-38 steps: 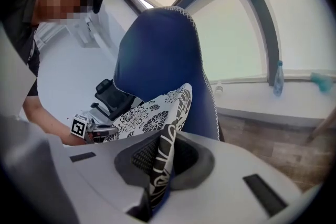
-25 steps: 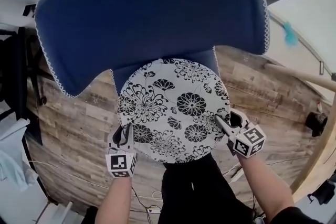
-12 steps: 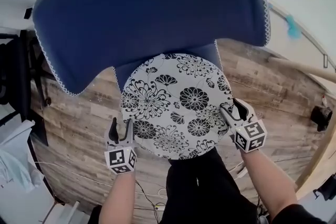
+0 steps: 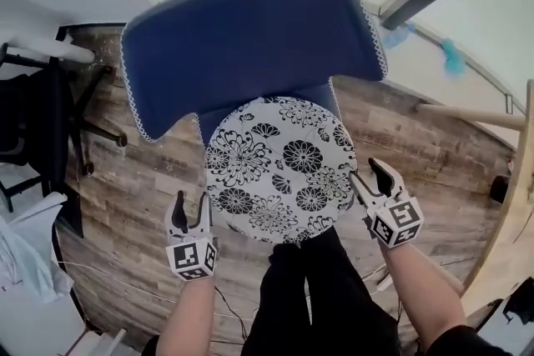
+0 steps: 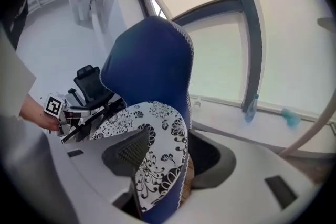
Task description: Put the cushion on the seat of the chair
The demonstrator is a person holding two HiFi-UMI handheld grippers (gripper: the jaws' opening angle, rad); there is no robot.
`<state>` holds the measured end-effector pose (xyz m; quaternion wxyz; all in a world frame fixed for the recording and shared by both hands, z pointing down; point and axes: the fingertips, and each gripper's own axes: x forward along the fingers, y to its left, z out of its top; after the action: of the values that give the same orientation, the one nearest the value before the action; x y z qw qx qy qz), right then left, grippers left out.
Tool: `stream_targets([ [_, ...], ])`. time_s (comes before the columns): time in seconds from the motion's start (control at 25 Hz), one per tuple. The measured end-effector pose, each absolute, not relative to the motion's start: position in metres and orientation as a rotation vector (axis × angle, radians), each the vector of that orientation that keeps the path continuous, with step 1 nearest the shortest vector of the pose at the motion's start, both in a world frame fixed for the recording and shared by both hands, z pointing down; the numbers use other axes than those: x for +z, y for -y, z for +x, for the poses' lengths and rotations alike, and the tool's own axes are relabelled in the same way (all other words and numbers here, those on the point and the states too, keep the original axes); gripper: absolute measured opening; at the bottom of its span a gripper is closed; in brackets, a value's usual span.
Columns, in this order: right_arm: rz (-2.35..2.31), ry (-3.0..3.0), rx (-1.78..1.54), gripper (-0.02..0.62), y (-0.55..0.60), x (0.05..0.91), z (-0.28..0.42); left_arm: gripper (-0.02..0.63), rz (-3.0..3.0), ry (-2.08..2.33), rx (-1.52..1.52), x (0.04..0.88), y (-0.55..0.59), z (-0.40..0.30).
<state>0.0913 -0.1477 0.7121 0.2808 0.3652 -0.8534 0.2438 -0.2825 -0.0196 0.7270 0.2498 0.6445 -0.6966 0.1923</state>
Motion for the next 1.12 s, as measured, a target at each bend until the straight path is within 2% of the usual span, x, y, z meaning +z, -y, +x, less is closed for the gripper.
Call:
stream_targets([
  [0.44, 1.008, 2.523, 0.632, 0.234, 0.120, 0.583, 0.075, 0.238, 1.963, 1.876, 0.447, 0.620, 0.019, -0.238],
  [0.68, 0.990, 2.531, 0.538, 0.150, 0.094, 0.506, 0.084, 0.238, 2.008, 1.875, 0.388, 0.551, 0.005, -0.228],
  [0.96, 1.121, 2.558, 0.524, 0.127, 0.083, 0.427, 0.108, 0.238, 2.108, 1.882, 0.321, 0.466, -0.004, -0.206],
  [1.12, 1.116, 2.603, 0.473, 0.091, 0.074, 0.385, 0.107, 0.236, 2.162, 1.905, 0.296, 0.419, -0.004, -0.203],
])
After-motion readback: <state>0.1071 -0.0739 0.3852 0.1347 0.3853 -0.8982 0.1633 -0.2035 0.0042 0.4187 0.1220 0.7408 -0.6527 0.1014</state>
